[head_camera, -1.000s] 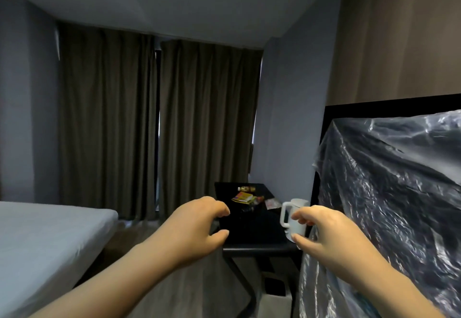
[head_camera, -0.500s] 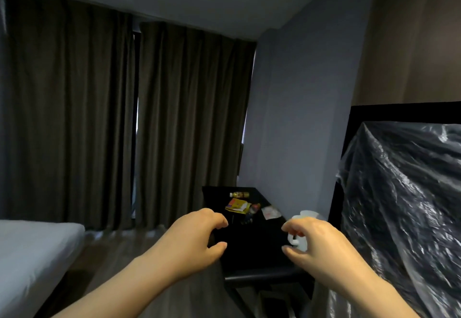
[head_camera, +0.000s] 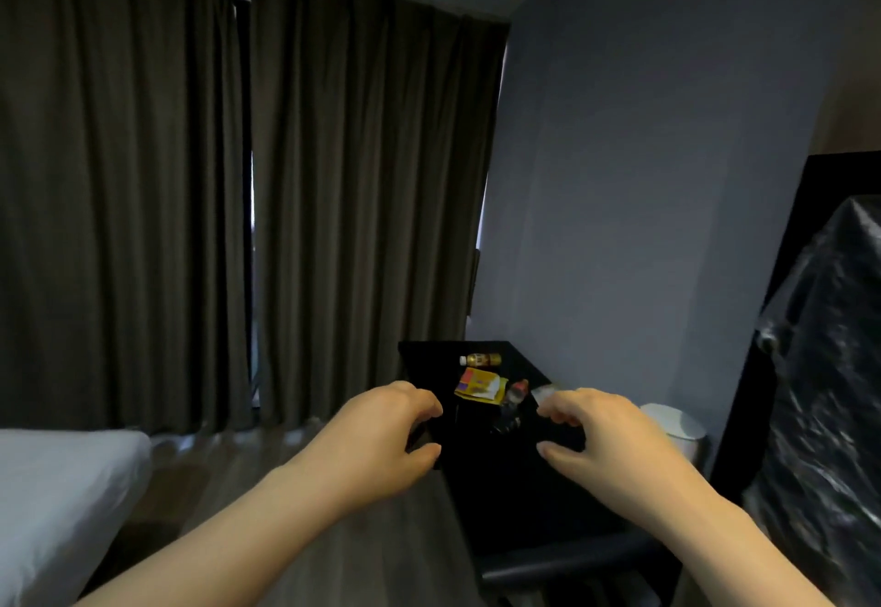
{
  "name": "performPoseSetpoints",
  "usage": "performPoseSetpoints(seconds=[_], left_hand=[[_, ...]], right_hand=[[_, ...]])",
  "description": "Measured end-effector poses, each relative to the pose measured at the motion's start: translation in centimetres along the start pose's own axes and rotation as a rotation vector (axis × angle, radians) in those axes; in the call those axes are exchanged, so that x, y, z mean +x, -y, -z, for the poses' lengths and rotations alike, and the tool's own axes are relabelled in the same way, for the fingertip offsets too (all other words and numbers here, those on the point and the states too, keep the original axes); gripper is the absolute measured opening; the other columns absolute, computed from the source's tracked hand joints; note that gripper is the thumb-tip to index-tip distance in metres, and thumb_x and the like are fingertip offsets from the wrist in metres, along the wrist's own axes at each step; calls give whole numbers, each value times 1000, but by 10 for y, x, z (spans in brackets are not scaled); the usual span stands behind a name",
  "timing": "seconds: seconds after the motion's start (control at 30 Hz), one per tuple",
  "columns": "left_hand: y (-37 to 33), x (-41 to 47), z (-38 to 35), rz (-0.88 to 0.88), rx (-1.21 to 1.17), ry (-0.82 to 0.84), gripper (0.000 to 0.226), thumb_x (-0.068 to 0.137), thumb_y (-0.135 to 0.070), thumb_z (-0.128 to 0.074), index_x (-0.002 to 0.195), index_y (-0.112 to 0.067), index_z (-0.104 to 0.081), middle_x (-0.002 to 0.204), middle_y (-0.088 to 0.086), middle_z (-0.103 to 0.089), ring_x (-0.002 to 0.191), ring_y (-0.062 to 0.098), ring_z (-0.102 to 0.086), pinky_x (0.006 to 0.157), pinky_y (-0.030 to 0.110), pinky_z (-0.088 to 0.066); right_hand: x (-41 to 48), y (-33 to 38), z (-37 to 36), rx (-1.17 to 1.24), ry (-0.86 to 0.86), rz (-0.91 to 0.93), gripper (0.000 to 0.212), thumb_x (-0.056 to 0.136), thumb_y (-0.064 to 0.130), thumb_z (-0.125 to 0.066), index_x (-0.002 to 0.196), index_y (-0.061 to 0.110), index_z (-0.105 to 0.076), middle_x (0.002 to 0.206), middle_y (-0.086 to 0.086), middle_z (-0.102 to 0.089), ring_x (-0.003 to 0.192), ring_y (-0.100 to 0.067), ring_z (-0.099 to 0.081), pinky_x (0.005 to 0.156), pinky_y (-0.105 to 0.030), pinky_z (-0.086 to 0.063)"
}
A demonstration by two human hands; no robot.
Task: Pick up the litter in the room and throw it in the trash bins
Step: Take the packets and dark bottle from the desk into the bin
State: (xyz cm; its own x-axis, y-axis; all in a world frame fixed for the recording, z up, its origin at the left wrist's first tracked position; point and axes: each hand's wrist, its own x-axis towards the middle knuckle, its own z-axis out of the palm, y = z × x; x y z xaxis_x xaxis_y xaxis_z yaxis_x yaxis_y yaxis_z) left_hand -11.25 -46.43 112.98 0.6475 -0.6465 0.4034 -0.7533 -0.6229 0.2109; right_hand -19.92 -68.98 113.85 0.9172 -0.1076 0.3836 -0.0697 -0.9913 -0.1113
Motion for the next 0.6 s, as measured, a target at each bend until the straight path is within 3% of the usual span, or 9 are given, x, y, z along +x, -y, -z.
performPoseSetpoints(seconds=[0.43, 0.6], left_hand=[[139, 184, -53, -5, 4, 42, 41, 87, -36, -58, 127, -26, -55, 125, -9, -56, 115, 6, -54, 97, 20, -41], [193, 249, -89, -42, -48, 64, 38, 85, -36, -60, 122, -26, -58, 116, -9, -59, 106, 8, -57, 91, 22, -46]], right_hand=[[203, -57, -93, 74, 70, -78, 31, 80, 47, -64, 110, 41, -60, 102, 19, -61, 97, -2, -58, 76, -20, -47], [266, -71, -128, 64, 101, -145, 29, 81, 43, -65, 110, 37, -62, 102, 18, -61, 95, -3, -57, 80, -24, -50]])
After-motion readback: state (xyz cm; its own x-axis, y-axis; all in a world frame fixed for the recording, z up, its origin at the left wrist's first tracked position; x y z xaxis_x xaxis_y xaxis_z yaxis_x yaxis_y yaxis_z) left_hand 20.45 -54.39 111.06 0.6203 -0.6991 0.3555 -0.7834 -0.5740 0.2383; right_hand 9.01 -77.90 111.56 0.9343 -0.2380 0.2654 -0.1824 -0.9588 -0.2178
